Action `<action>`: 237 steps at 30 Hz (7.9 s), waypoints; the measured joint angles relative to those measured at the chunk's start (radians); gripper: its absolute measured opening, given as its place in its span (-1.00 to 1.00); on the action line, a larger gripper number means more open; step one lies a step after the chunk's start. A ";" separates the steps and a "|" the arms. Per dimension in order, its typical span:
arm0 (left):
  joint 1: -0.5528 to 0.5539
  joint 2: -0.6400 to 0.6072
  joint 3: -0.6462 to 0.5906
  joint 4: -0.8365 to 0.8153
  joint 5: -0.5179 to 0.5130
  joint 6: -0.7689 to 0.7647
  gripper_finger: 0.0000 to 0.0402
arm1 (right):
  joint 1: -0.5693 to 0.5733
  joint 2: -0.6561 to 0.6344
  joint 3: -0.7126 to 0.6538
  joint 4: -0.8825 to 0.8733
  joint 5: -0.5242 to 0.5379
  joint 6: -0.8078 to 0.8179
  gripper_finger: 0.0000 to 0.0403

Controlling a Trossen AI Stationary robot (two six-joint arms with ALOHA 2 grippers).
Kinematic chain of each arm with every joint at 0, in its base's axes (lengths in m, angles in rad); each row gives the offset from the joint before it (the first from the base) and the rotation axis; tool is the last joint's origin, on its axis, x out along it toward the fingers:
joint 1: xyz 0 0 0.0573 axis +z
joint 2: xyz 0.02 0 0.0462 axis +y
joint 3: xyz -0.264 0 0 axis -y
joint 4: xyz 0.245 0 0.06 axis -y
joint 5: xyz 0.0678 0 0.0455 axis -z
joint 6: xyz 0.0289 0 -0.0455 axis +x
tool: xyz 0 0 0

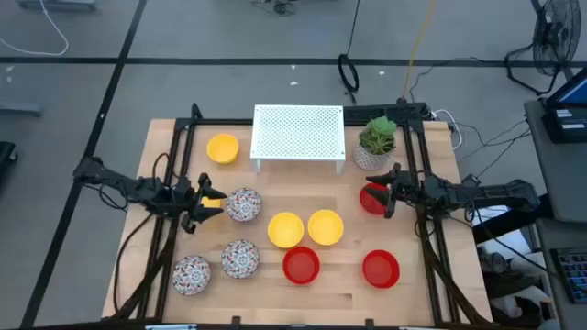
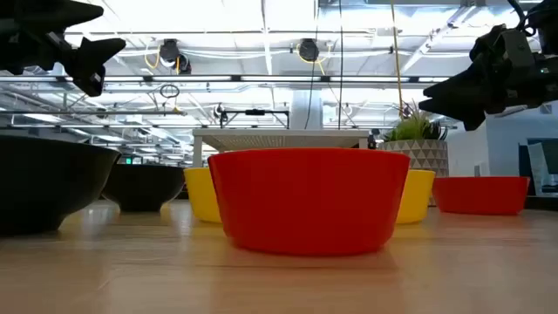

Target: Pick & Place Mini bowls

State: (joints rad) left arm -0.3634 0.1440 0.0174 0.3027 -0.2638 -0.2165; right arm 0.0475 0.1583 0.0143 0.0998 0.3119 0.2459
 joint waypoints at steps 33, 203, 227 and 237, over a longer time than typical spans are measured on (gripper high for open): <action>0.000 0.000 0.000 0.000 0.000 0.000 0.12 | 0.000 0.000 0.000 0.000 0.000 0.000 -0.15; 0.367 0.544 0.303 -0.380 -0.547 0.080 0.12 | 0.000 0.000 0.000 0.209 0.084 -0.023 -0.15; 0.926 1.022 0.500 -0.666 -0.051 -0.018 0.12 | 0.000 0.000 0.000 0.209 0.084 -0.079 -0.15; 0.982 1.173 0.500 -0.575 0.027 0.063 0.12 | 0.000 0.000 0.000 0.209 0.084 -0.079 -0.15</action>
State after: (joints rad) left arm 0.6186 1.3165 0.5175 -0.2727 -0.2369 -0.1531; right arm 0.0475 0.1581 0.0139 0.3092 0.3962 0.1667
